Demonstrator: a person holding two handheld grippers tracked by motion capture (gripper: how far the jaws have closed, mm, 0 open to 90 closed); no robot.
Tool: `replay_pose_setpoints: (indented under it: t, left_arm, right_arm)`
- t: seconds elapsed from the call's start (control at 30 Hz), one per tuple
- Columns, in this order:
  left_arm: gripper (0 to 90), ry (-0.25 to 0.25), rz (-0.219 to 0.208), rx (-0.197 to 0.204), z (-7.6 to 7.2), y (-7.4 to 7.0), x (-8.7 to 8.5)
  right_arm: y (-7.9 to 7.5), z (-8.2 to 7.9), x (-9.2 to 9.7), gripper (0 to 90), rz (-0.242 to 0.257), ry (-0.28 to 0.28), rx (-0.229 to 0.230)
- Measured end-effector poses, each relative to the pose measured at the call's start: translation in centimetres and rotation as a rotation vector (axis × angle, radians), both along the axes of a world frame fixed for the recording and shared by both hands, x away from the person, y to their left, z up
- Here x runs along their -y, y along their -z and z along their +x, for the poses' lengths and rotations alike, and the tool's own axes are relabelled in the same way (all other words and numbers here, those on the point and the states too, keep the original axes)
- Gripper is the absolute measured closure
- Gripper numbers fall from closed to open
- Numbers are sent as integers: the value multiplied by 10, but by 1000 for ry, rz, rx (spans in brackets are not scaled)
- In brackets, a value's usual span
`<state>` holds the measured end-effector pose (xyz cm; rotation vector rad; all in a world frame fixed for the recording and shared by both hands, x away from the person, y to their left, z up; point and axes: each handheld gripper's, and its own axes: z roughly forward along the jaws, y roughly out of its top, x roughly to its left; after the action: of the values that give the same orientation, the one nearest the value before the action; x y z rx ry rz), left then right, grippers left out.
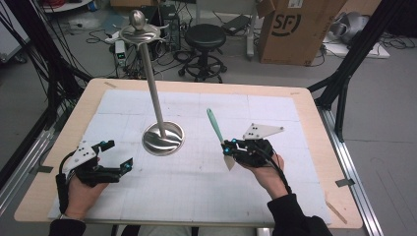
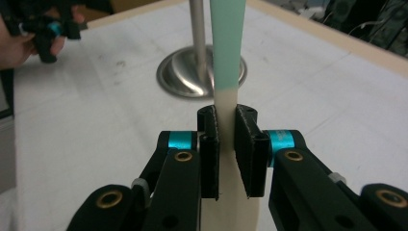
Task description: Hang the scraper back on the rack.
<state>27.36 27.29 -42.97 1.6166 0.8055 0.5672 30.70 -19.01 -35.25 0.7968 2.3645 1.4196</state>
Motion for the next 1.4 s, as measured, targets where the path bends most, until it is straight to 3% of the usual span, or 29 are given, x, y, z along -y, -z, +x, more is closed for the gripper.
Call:
replay_pose_setpoints:
  t: [0.07, 0.17, 0.3, 0.37, 0.7, 0.83, 1.17, 1.4]
  left_arm:
    - [23, 0, 1, 0, 0, 0, 0]
    - [23, 0, 1, 1, 0, 0, 0]
    - [23, 2, -1, 3, 0, 0, 0]
    - [23, 2, 0, 3, 0, 0, 0]
    - [23, 4, 6, 1, -1, 0, 0]
    - [23, -2, 3, 5, -1, 0, 0]
    - [23, 2, 6, -1, -1, 0, 0]
    - [23, -6, 10, -3, -1, 1, 0]
  right_arm:
    - [-5, 8, -5, 809, 38, 20, 4]
    - [-8, 17, -11, 809, 34, 21, -20]
    - [-13, 23, -15, 809, 55, 10, 2]
    - [-20, 28, -18, 809, 90, 16, 30]
    - [-49, 41, -31, 809, 95, 17, 65]
    - [-65, 49, -42, 808, 96, -37, 85]
    - [-85, 56, -56, 808, 135, -62, 113]
    - [-102, 59, -73, 809, 136, -78, 182]
